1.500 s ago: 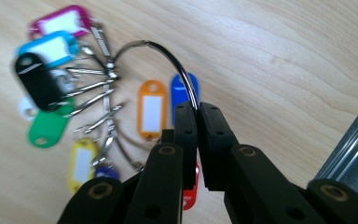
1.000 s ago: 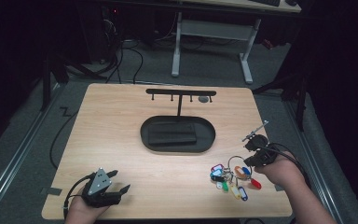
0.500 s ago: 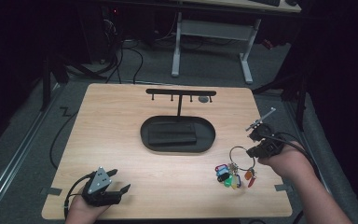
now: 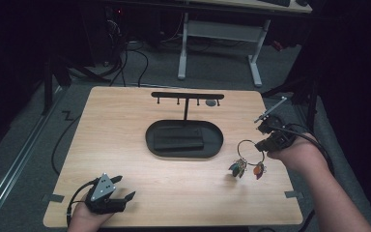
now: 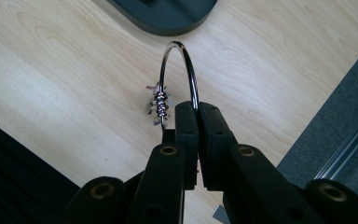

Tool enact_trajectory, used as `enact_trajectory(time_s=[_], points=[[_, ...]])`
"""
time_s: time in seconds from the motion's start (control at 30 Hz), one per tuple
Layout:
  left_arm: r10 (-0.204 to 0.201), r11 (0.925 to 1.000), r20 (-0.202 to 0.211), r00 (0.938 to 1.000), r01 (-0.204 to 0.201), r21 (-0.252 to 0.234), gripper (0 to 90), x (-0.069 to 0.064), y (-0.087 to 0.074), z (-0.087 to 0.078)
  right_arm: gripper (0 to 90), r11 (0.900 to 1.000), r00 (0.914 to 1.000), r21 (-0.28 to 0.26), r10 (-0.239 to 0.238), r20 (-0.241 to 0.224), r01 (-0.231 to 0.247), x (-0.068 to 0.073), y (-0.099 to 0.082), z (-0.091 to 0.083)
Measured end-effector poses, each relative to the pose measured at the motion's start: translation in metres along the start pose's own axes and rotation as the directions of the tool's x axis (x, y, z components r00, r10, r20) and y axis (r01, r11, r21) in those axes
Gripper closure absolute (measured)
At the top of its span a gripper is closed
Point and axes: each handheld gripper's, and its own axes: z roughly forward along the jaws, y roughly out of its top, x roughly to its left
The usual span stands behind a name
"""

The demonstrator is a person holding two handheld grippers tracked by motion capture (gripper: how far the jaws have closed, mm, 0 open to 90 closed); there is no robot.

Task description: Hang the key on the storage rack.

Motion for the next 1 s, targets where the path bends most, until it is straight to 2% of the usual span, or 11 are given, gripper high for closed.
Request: enact_trajectory(time_s=[0.17, 0.47, 0.73, 0.87, 1.0], points=[[-0.005, 1.0000, 0.004, 1.0000, 0.005, 0.005, 24.3, 0.001, 0.000, 0.001, 87.8, 0.9993, 0.9998, -0.031, 0.018, -0.007, -0.019, -0.004, 0.008, -0.010], [0.011, 0.9999, 0.006, 0.9999, -0.011, 0.010, 23.1, -0.002, 0.001, 0.004, 87.8, 0.9988, 0.9996, -0.043, 0.024, -0.014, -0.024, -0.007, 0.018, -0.008], [0.015, 0.9998, 0.006, 0.9999, -0.015, 0.016, 23.1, -0.002, 0.000, 0.004, 87.8, 0.9977, 0.9994, -0.065, 0.016, -0.029, -0.018, -0.011, 0.036, -0.007], [0.011, 0.9999, 0.010, 0.9999, -0.011, 0.013, 23.2, -0.001, 0.000, 0.003, 87.8, 0.9972, 0.9999, -0.075, 0.007, -0.008, -0.008, -0.010, 0.046, -0.005], [0.012, 0.9998, 0.012, 0.9999, -0.012, 0.013, 23.3, -0.001, 0.000, 0.002, 87.8, 0.9960, 1.0000, -0.089, 0.001, -0.008, -0.002, -0.010, 0.057, -0.001]])
